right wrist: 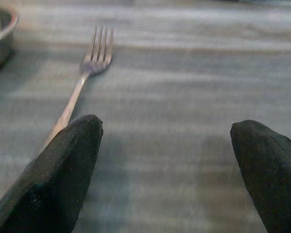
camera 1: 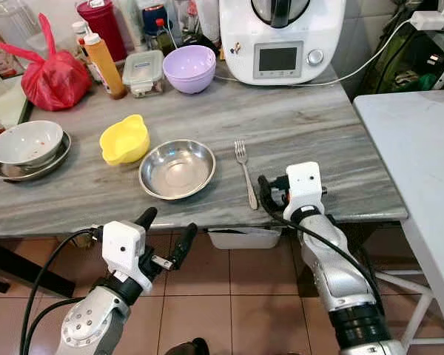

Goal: Setting the table

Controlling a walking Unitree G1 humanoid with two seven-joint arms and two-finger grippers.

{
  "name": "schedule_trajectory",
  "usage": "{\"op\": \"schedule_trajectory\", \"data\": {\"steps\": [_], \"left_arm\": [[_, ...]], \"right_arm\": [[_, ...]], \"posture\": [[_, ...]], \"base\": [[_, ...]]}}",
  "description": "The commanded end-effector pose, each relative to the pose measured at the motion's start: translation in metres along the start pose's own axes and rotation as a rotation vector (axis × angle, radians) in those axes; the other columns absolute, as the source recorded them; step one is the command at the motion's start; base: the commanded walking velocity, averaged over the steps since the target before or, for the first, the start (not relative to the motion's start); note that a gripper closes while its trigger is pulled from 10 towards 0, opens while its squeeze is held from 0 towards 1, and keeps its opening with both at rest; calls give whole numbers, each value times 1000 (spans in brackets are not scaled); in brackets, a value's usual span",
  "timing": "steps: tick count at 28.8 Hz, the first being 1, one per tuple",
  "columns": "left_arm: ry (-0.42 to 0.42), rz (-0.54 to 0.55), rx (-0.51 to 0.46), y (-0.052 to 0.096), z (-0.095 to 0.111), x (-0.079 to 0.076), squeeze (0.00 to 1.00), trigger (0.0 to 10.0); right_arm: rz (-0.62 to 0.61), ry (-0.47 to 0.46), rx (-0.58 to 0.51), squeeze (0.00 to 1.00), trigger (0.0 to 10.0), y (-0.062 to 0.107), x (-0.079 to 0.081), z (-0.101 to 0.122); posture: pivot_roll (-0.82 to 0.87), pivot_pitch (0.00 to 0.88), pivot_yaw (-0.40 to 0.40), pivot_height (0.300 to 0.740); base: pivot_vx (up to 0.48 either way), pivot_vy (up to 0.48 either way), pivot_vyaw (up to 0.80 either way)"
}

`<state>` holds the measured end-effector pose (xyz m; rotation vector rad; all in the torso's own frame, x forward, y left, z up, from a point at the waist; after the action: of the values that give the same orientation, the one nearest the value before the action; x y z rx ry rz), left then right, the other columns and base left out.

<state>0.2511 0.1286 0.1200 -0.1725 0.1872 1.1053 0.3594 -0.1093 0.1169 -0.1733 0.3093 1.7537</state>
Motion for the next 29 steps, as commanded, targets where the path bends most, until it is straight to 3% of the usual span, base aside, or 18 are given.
{"op": "schedule_trajectory", "data": {"steps": [1, 29], "left_arm": [[-9, 7, 12, 2, 0, 1, 0, 10000], [-21, 10, 17, 3, -1, 3, 0, 10000]], "right_arm": [[27, -3, 20, 0, 10000, 3, 5, -3], [98, -56, 52, 0, 10000, 5, 19, -1]], "posture": [[-31, 136, 107, 740], [-30, 135, 109, 740]], "base": [[0, 0, 0], [0, 0, 0]]}}
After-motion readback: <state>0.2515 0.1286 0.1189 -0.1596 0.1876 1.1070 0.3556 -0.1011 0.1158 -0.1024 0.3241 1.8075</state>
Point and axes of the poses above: a point about 5 cm out from each wrist's last joint towards the gripper, its own y axis pointing back from the gripper into the wrist, its own z axis along the axis of the wrist's last joint, x = y × z, the point moved 4 cm from there along -y, pointing out of the wrist towards the gripper, and after that the axes turned 9 degrees about y, right-handed, at the moved point
